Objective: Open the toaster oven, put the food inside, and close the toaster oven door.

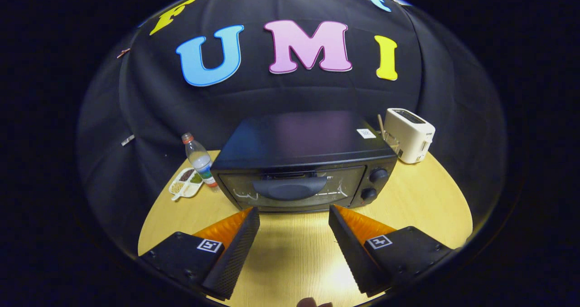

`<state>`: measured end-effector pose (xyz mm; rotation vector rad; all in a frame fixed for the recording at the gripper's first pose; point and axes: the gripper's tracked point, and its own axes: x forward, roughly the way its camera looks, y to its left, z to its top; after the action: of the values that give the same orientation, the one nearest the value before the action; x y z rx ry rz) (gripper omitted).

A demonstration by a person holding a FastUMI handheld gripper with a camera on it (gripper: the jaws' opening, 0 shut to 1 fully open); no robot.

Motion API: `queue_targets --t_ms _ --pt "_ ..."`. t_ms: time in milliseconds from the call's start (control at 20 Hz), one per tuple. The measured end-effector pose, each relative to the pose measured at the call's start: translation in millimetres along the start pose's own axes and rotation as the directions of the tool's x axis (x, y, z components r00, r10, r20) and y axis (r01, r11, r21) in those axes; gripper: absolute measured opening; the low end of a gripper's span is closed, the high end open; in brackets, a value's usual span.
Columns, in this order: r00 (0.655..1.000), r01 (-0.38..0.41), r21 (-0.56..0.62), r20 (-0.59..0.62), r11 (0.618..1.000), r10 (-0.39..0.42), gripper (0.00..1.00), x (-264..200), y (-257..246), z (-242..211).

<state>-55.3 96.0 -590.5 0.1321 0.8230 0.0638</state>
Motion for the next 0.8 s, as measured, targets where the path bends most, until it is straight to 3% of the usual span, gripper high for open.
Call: queue_targets --t_ms 350,800 --pt "0.977 0.018 0.003 0.212 1.000 -0.018 0.99 -78 -18 72" --pt "0.895 -0.014 -0.075 0.443 0.997 0.045 0.99 -203 -32 162"
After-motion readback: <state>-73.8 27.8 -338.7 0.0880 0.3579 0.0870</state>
